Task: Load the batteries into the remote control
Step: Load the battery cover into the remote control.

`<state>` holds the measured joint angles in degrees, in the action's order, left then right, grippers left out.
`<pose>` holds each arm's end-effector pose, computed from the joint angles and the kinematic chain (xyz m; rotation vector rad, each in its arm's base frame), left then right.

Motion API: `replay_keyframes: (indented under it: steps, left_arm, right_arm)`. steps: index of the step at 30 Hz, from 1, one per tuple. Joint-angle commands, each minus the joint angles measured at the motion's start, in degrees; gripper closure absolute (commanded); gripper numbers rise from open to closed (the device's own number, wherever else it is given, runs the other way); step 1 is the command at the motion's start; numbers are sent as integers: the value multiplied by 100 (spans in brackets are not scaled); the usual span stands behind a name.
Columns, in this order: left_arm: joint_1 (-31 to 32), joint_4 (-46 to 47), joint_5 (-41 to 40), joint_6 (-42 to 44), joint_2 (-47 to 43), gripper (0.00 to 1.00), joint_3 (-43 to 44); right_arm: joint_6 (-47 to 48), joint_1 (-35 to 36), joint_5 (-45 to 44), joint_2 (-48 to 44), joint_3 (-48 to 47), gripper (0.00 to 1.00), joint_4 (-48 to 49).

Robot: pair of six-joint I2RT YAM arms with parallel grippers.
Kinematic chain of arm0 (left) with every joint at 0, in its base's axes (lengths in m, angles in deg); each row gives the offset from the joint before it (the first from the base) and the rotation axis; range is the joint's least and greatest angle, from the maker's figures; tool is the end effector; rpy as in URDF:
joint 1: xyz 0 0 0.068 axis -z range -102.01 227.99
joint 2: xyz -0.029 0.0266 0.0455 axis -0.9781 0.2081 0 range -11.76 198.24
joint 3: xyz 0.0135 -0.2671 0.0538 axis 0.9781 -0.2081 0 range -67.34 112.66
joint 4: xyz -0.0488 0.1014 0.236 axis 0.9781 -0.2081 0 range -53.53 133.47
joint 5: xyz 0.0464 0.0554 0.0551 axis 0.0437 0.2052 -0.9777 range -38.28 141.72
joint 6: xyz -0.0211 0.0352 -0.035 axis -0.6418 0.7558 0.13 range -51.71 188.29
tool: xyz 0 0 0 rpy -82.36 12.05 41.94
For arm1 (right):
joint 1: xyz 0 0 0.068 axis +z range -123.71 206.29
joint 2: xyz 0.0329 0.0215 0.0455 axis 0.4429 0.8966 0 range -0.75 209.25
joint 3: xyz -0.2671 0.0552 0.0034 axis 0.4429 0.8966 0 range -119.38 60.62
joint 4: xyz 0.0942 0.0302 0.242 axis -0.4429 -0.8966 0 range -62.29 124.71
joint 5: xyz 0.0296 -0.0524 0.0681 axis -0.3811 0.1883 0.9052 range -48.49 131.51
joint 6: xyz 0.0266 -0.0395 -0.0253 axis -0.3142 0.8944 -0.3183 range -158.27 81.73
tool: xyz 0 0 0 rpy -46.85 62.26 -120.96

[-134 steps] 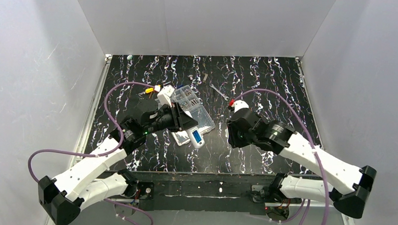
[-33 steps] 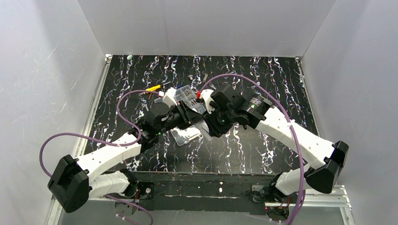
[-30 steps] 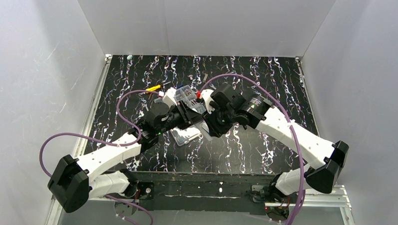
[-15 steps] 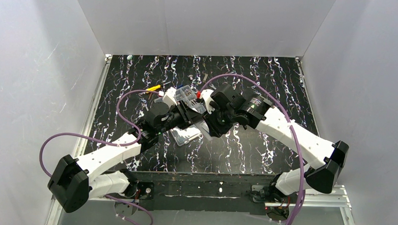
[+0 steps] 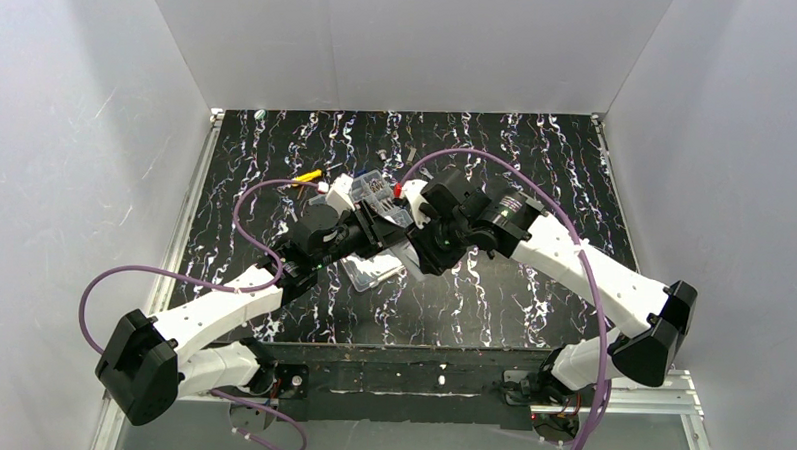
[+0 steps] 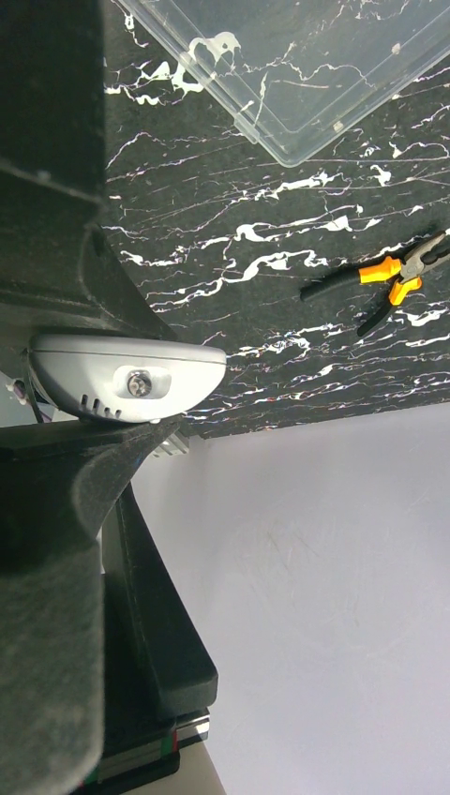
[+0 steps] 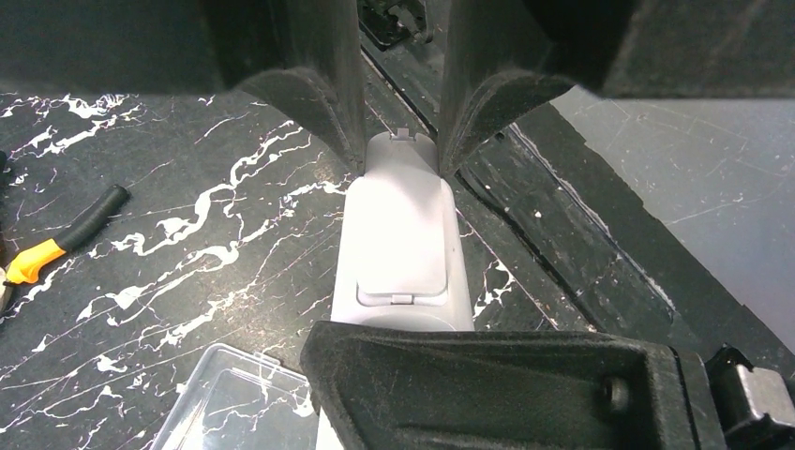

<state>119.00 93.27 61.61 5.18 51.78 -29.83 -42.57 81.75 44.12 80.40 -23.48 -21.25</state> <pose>0.1837 -0.1677 0.3401 -0.0817 1.3393 -1.6792 0.1613 0.2372 0.3593 -1.1243 2.3029 0.4776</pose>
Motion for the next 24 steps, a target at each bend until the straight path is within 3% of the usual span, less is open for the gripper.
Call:
replay_keyframes:
  steps: [1,24]
  left_arm:
    - [16,328,91,-35,-133,100,242]
    - [19,331,128,-46,-133,100,229]
  right_arm:
    - [-63,-27,-109,120,-77,67,88]
    - [-139,-71,77,-27,13,67,549]
